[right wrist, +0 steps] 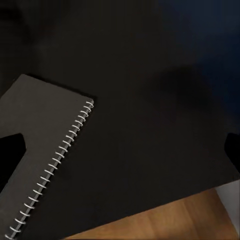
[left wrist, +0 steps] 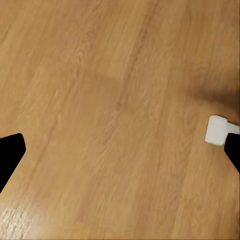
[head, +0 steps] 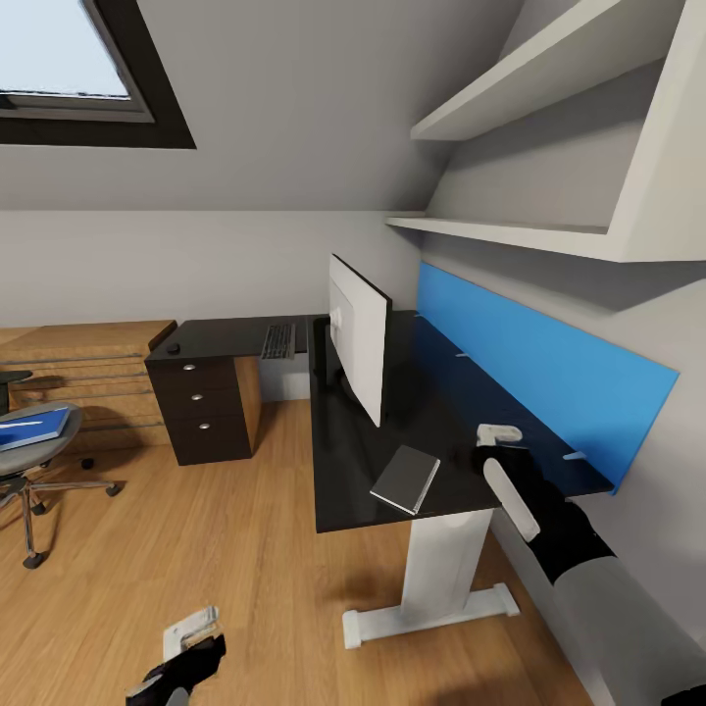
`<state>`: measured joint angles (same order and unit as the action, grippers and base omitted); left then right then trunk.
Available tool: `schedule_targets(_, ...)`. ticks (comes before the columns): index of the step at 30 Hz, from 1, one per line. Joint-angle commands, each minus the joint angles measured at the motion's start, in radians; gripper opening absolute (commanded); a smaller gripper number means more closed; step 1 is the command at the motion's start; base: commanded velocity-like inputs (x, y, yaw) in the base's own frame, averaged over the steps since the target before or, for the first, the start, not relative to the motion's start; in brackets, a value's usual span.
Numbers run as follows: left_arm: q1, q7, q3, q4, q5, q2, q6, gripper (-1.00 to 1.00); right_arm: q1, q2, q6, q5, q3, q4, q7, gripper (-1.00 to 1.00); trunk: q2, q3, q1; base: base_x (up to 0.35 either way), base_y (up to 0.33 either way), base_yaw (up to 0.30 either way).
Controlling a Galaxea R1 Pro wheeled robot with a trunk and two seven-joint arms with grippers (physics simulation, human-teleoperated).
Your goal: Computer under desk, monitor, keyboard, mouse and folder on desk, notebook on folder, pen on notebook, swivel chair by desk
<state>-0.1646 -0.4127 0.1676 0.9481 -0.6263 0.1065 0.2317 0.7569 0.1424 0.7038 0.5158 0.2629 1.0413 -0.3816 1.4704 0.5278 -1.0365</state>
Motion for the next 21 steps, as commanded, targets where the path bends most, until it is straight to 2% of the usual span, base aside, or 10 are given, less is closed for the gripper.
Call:
schedule_targets(1, -0.001, -0.008, -0.008, 0.018, -0.008, 0.002, 0.018, 1.00, 0.001, 0.001, 0.013, 0.011, 0.004, 0.010, -0.010, 1.00, 0.001, 0.001, 0.000, 0.000, 0.000, 0.000)
schedule_targets(2, -0.001, -0.007, -0.023, 0.039, -0.007, 0.002, 0.038, 1.00, 0.000, 0.001, 0.031, 0.011, 0.004, 0.023, -0.010, 1.00, 0.001, 0.001, 0.000, 0.000, 0.000, 0.000)
schedule_targets(5, -0.001, -0.007, -0.036, 0.041, -0.006, -0.001, 0.055, 1.00, -0.001, 0.001, 0.047, 0.012, 0.004, 0.035, -0.010, 1.00, 0.001, 0.001, 0.000, 0.000, 0.000, 0.000)
schedule_targets(9, -0.001, -0.006, -0.039, -0.026, -0.001, -0.004, 0.050, 1.00, -0.001, 0.001, 0.058, 0.012, 0.004, 0.042, -0.010, 1.00, 0.001, 0.001, 0.000, 0.000, 0.000, 0.000)
schedule_targets(13, -0.001, -0.006, -0.034, -0.067, 0.001, -0.005, -0.005, 1.00, -0.002, 0.001, 0.060, 0.011, 0.003, 0.044, -0.010, 1.00, 0.001, 0.002, 0.000, 0.000, 0.000, 0.027)
schedule_targets(17, -0.001, -0.005, -0.021, -0.091, 0.001, -0.005, -0.096, 1.00, -0.002, 0.003, 0.059, 0.010, 0.003, 0.043, -0.010, 1.00, 0.001, 0.004, 0.000, 0.000, 0.000, 0.135)
schedule_targets(21, -0.001, -0.005, 0.012, -0.099, 0.000, -0.005, -0.141, 1.00, -0.002, 0.003, 0.058, 0.007, 0.003, 0.040, -0.009, 1.00, 0.001, 0.008, 0.000, 0.000, 0.000, 0.188)
